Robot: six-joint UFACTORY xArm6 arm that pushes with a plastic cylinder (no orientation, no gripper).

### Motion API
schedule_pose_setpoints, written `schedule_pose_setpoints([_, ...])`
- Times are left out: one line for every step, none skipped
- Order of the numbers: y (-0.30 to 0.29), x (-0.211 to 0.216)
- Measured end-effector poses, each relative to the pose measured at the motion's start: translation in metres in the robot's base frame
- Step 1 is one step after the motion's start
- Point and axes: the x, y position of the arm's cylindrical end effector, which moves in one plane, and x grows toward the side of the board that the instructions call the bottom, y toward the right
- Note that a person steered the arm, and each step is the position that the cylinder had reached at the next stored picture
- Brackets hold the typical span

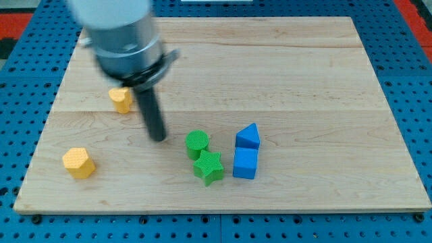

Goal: Push the yellow heart along with the yellow hexagon slightly down

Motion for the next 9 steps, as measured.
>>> schedule_pose_setpoints([0.013, -0.044])
schedule_pose_setpoints([-0.063, -0.053])
schedule_pose_setpoints([-0.103, -0.058])
schedule_pose_setpoints([-0.099, -0.1])
schedule_pose_setpoints([-0.108, -0.083])
schedule_pose_setpoints([-0.114, -0.047])
schedule_pose_setpoints([-0.107, -0.085])
schedule_pose_setpoints([-0.144, -0.111])
schedule_pose_setpoints([-0.147, -0.039])
